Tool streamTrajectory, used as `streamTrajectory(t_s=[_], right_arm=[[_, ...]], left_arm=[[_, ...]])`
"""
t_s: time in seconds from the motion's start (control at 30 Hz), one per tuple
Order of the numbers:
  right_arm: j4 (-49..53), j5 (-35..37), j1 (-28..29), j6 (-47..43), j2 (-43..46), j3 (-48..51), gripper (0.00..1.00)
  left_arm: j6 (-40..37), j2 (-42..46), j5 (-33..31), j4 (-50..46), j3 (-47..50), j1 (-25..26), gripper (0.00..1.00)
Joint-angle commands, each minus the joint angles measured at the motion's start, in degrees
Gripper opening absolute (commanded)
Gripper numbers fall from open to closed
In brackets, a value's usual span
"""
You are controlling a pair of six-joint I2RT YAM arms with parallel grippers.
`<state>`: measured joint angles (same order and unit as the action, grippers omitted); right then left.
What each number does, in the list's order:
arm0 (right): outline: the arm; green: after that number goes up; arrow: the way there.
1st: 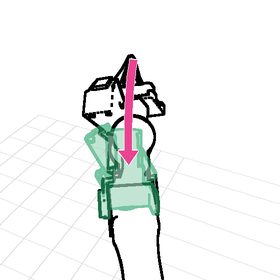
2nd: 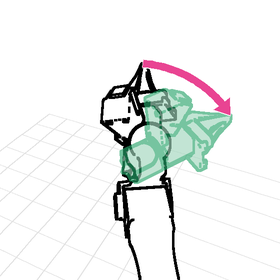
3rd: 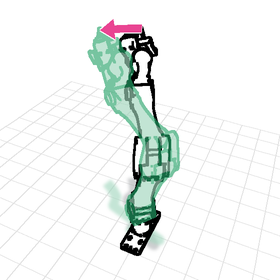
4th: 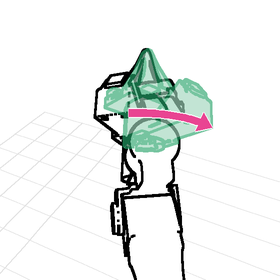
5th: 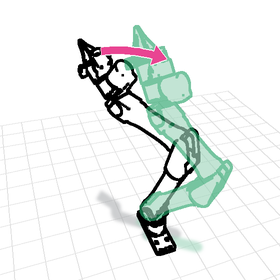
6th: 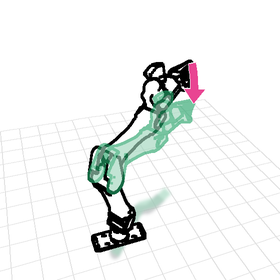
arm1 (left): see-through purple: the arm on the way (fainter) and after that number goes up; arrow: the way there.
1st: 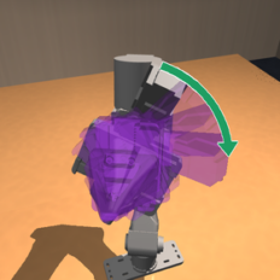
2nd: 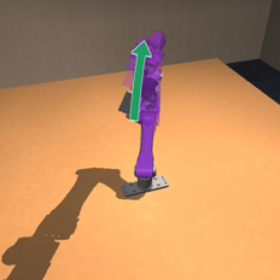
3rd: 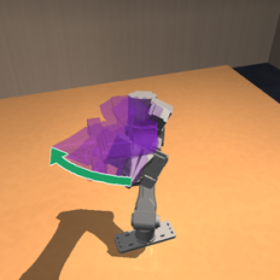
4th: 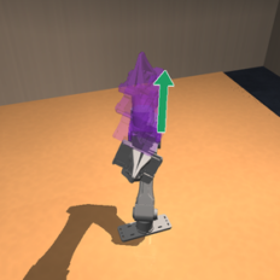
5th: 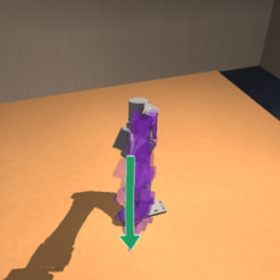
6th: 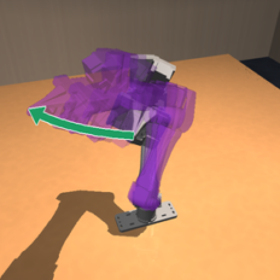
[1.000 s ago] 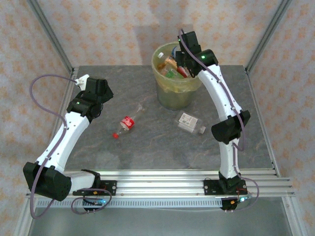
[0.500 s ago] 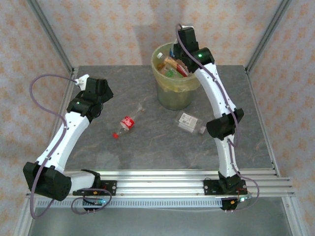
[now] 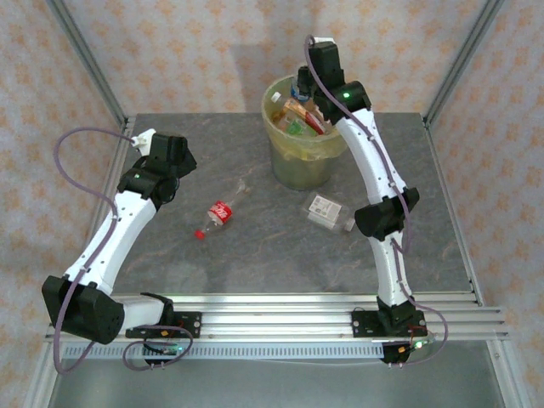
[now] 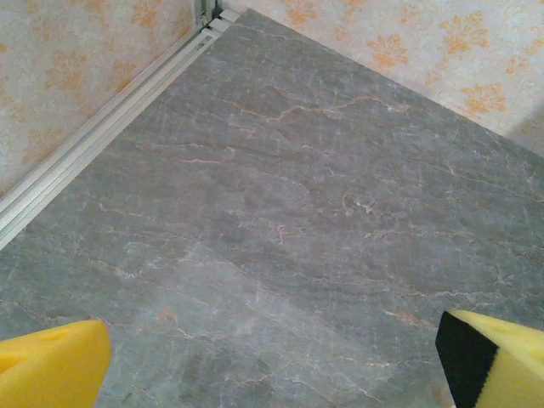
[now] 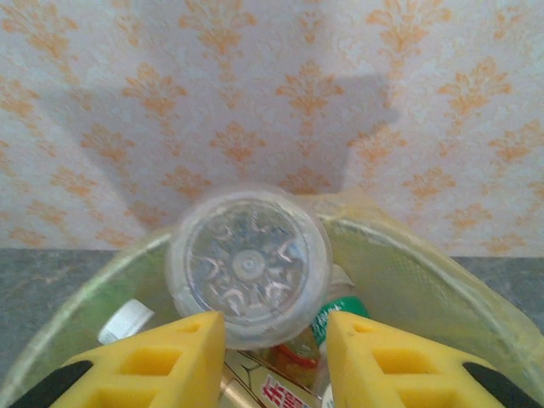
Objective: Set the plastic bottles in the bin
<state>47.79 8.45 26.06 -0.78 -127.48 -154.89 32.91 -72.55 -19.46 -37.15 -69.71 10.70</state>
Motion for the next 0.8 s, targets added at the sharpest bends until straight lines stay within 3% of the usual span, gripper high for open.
streamTrajectory(t_s=[0.0, 0.37, 0.77], right_arm=[[-3.8, -2.5, -0.4, -0.4, 0.1, -2.3, 0.37], [-7.6, -5.1, -2.9, 1.8, -4.7, -3.7, 0.37], [-1.3, -5.6, -3.6, 1.7, -10.1, -4.2, 0.29]], left_arm=[[-0.5, -0.4, -0.2, -1.3, -1.8, -0.6, 1.00], [-1.0, -0.2, 0.2, -1.2, -1.8, -0.6, 1.00], [-0.7, -0.3, 0.9, -1.0, -1.7, -0.6, 1.00]])
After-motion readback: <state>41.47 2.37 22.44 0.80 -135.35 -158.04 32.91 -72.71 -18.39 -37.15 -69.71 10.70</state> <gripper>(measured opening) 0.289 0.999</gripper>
